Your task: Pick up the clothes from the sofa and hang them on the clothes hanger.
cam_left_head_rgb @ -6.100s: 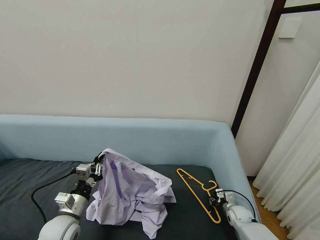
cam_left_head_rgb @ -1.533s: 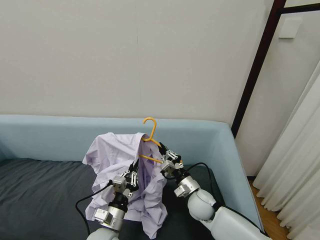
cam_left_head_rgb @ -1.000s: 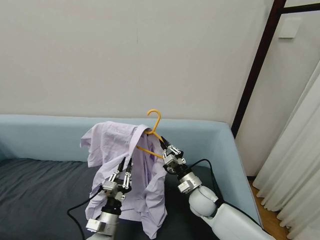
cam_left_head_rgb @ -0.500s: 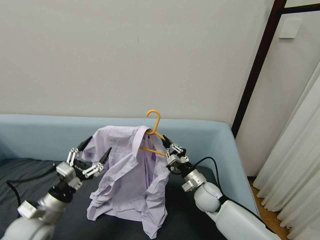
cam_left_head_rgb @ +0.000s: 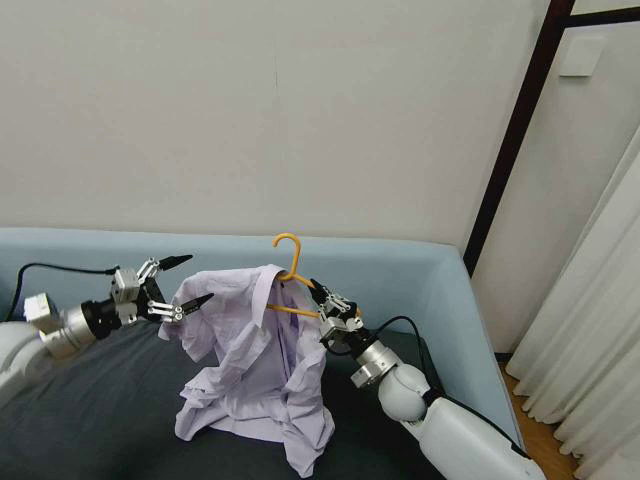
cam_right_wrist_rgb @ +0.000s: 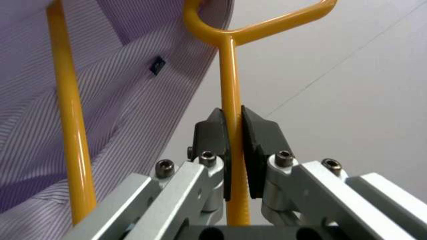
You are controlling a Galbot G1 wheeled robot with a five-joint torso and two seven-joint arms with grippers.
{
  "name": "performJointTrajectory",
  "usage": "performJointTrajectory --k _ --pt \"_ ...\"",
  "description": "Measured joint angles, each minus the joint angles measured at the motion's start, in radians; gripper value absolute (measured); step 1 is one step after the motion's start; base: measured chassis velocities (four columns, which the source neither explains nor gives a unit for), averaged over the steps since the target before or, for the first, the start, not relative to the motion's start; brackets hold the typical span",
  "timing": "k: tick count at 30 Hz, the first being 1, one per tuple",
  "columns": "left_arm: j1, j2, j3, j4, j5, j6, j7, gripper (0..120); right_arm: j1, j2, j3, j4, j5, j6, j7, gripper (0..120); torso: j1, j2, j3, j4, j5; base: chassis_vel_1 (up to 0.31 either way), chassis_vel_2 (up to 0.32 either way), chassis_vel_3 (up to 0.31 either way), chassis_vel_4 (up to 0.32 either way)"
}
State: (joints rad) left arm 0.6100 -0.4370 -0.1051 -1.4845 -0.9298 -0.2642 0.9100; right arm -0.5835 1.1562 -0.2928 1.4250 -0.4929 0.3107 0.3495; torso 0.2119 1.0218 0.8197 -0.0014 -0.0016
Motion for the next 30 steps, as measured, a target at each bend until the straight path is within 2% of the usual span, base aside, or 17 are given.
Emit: performJointTrajectory --k 3,5,6,7,9,11,13,17,18,21,24,25,29,30 --pt "-0.192 -0.063 0.147 0.103 0.025 0.023 0.075 100 -0.001 0.005 0.0 -0.003 -0.01 0.0 0.0 5 0.0 0.0 0.0 -0.0002 0.0014 0.0 0.0 0.0 0.0" --pt "-0.336 -0.125 0.242 0.191 0.064 0.038 0.142 100 -0.007 0.01 0.0 -0.007 -0.02 0.0 -0.001 5 0.0 0.0 0.0 -0.0002 0.0006 0.0 0.0 0.0 0.0" --pt "-0.336 -0.125 0.242 0.191 0.064 0.038 0.142 100 -0.007 0.01 0.0 -0.007 -0.02 0.0 -0.001 5 0.0 0.0 0.0 -0.0002 0.0006 0.0 0.0 0.0 0.0" --pt "-0.398 -0.155 0.287 0.236 0.085 0.048 0.182 100 -0.012 0.015 0.001 -0.007 -0.027 0.0 -0.001 5 0.0 0.0 0.0 -0.0004 0.0018 0.0 0.0 0.0 0.0" --pt "-0.467 -0.186 0.344 0.289 0.109 0.071 0.241 100 -0.016 0.02 0.006 -0.009 -0.034 0.0 -0.001 5 0.0 0.0 0.0 -0.0001 0.0007 0.0 0.0 0.0 0.0" --pt "-0.489 -0.196 0.361 0.308 0.122 0.082 0.266 100 -0.017 0.022 0.008 -0.01 -0.036 0.0 -0.001 5 0.0 0.0 0.0 0.0 0.0007 0.0 0.0 0.0 0.0" --pt "-0.554 -0.225 0.412 0.365 0.18 0.114 0.34 100 -0.017 0.029 0.02 -0.015 -0.054 0.004 -0.001 5 0.0 0.0 0.0 0.0007 0.0013 0.0 0.0 0.0 0.0" --pt "-0.598 -0.256 0.452 0.413 0.23 0.122 0.371 100 -0.019 0.031 0.042 -0.016 -0.088 0.016 -0.001 5 0.0 0.0 0.0 0.0008 0.0011 0.0 0.0 0.0 0.0" --pt "-0.623 -0.282 0.472 0.445 0.251 0.124 0.381 99 -0.026 0.029 0.054 -0.016 -0.101 0.021 -0.001 5 0.0 0.0 0.0 0.0006 0.001 0.0 0.0 0.0 0.0" --pt "-0.643 -0.307 0.485 0.475 0.274 0.126 0.397 96 -0.033 0.028 0.067 -0.014 -0.111 0.025 -0.001 5 0.0 0.0 0.0 -0.0002 0.0011 0.0 0.0 0.0 0.0" --pt "-0.667 -0.336 0.495 0.512 0.31 0.139 0.451 86 -0.038 0.03 0.082 -0.012 -0.126 0.033 -0.001 5 0.0 0.0 0.0 0.0 0.0011 0.0 0.0 0.0 0.0" --pt "-0.667 -0.336 0.495 0.512 0.31 0.139 0.451 86 -0.038 0.03 0.082 -0.012 -0.126 0.033 -0.001 5 0.0 0.0 0.0 0.0 0.0011 0.0 0.0 0.0 0.0" --pt "-0.7 -0.373 0.495 0.558 0.364 0.18 0.569 67 -0.042 0.031 0.095 -0.007 -0.139 0.04 0.005 5 0.0 0.0 0.0 0.0005 0.0011 0.0 0.0 0.0 0.0" --pt "-0.705 -0.377 0.495 0.563 0.371 0.184 0.58 65 -0.044 0.03 0.097 -0.006 -0.14 0.041 0.006 5 0.0 0.0 0.0 0.0004 0.0011 0.0 0.0 0.0 0.0"
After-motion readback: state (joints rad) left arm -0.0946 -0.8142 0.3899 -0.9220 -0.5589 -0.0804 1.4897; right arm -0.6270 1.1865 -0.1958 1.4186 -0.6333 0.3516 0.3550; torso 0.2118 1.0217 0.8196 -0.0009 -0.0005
